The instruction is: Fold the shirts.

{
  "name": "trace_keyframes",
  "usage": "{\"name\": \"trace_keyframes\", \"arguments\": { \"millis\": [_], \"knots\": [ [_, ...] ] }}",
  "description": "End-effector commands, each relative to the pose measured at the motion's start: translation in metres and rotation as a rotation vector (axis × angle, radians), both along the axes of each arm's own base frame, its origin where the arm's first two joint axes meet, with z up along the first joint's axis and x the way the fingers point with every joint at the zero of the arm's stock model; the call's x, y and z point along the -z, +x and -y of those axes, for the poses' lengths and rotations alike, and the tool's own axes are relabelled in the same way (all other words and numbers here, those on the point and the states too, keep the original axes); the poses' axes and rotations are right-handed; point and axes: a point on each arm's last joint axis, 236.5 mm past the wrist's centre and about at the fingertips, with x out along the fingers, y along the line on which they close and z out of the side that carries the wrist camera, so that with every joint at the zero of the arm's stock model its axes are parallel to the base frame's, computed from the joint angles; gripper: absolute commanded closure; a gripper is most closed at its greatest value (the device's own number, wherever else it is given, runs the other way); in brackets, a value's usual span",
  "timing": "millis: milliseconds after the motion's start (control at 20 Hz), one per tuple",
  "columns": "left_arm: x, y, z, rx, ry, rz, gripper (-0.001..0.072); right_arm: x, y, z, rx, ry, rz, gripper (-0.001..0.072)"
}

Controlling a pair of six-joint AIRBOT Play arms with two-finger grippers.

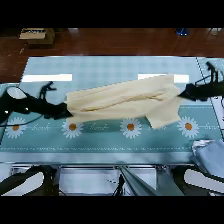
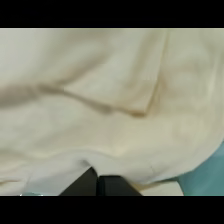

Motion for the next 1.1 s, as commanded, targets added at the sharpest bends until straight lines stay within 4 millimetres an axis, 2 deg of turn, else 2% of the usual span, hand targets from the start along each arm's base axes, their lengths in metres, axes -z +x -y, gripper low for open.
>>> {"name": "trace_keyframes", "arguments": {
  "millis": [0,100,150,250,350,500,650,800,850,900,950,1000,1050],
  "knots": [
    [-0.065,0.061,-0.026,-0.075,0.016,0.219,0.0686,-0.072,0.086,-0.012,0.086,-0.041,0.302,0.0691],
    [-0.064,0.076,-0.029,-0.086,0.022,0.232,0.0686,-0.086,0.131,-0.019,0.148,-0.059,0.417,0.0691],
    [-0.056,0.079,-0.03,-0.089,0.02,0.212,0.0686,-0.083,0.149,-0.019,0.185,-0.058,0.437,0.0691],
    [-0.033,0.084,-0.032,-0.098,0.017,0.159,0.0686,-0.06,0.169,-0.018,0.211,-0.046,0.404,0.0691],
    [-0.005,0.089,-0.034,-0.115,0.018,0.106,0.0685,-0.03,0.178,-0.016,0.214,-0.042,0.358,0.0691],
    [0.026,0.099,-0.034,-0.164,-0.003,0.057,0.0685,0.009,0.18,-0.017,0.218,-0.029,0.288,0.069],
    [0.04,0.109,-0.026,-0.185,-0.055,0.042,0.0685,0.032,0.181,-0.016,0.221,-0.032,0.253,0.069],
    [0.049,0.116,-0.029,-0.203,-0.05,0.041,0.0679,0.046,0.18,-0.016,0.219,-0.033,0.229,0.0683],
    [0.049,0.119,-0.031,-0.211,-0.044,0.051,0.0602,0.047,0.179,-0.015,0.214,-0.04,0.227,0.0548],
    [0.047,0.121,-0.034,-0.217,-0.041,0.06,0.044,0.043,0.179,-0.012,0.205,-0.05,0.237,0.036],
    [0.043,0.125,-0.039,-0.226,-0.041,0.071,0.0281,0.035,0.178,-0.006,0.179,-0.077,0.257,0.0309],
    [0.036,0.129,-0.046,-0.232,-0.048,0.077,0.0182,0.025,0.174,0.008,0.147,-0.132,0.269,0.0309],
    [0.029,0.131,-0.052,-0.236,-0.057,0.082,0.0172,0.014,0.168,0.028,0.12,-0.218,0.275,0.031]
  ]
}}
